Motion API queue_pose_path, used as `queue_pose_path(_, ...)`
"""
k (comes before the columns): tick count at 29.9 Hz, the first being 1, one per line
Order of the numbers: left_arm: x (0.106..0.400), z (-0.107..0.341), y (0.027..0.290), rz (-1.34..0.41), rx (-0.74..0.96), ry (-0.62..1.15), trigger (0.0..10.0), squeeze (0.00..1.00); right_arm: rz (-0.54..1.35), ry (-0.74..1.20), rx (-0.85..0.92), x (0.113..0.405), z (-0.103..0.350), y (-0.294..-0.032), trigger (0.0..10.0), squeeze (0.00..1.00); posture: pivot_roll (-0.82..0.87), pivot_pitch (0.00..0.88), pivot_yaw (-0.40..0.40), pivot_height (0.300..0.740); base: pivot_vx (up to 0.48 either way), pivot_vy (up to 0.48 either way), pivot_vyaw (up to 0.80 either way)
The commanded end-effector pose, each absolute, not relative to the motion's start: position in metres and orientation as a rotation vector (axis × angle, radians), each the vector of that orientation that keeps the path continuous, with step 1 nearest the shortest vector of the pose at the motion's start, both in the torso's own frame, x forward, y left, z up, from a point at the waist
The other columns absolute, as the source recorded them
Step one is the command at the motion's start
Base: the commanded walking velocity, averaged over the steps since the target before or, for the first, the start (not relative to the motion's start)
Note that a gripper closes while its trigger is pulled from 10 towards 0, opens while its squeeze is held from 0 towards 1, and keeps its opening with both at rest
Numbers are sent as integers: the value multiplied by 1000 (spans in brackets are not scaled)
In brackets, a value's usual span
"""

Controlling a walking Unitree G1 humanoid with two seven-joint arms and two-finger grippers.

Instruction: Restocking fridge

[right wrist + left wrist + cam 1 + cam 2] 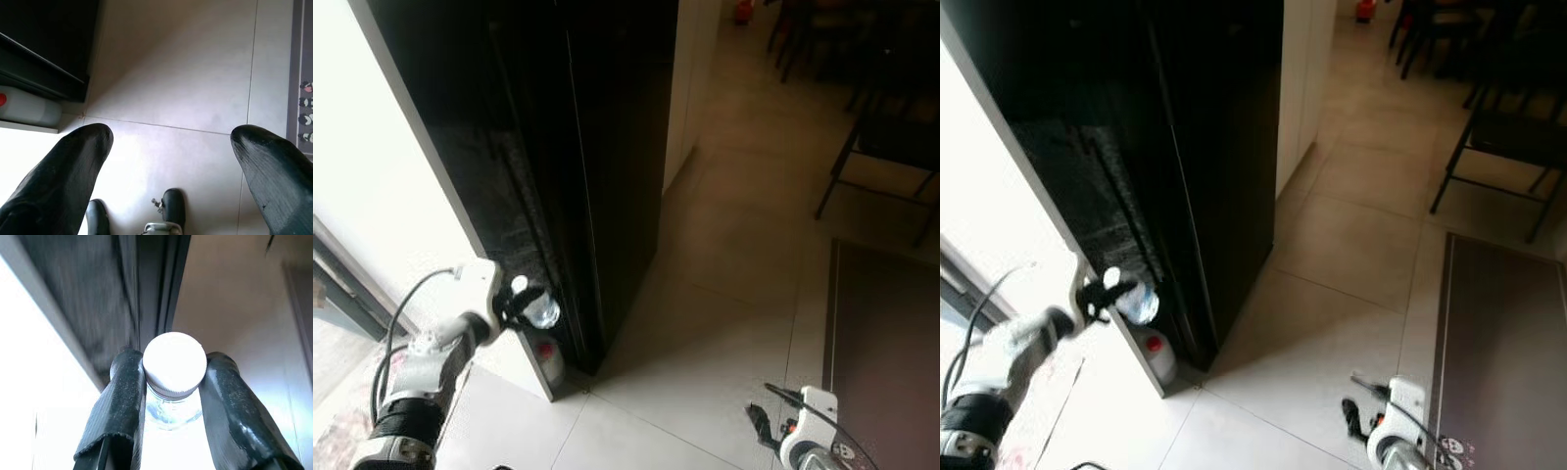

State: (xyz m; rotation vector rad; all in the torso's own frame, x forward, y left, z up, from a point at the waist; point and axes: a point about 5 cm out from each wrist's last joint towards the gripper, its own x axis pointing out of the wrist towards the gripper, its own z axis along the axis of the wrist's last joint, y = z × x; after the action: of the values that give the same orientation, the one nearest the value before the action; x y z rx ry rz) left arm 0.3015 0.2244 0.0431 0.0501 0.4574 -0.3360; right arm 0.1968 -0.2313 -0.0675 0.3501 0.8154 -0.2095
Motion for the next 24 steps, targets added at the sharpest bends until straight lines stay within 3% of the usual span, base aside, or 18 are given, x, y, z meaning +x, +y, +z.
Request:
queue_pose_path(1,295,31,227,-323,58,493,10000,0,-245,845,347,190,-71,-233,10000,0,24,0,-4,740,0,0,0)
queue_pose_path(8,267,-12,233,-131,74,642,10000,0,-329,863,320,183,-74,-238,10000,0,15,0,-4,740,0,0,0)
queue_pose_path(13,255,-25,234,-57,57,703,10000,0,-172,892,219,188,-77,-215,10000,0,12,0,-9,740,0,0,0)
queue_pose_path(18,246,-36,227,-23,43,747,10000,0,-227,877,291,185,-80,-207,10000,0,20,0,-10,740,0,0,0)
queue_pose_path(24,236,-46,221,-41,51,792,10000,0,-386,840,398,179,-80,-220,10000,0,16,0,-1,740,0,0,0)
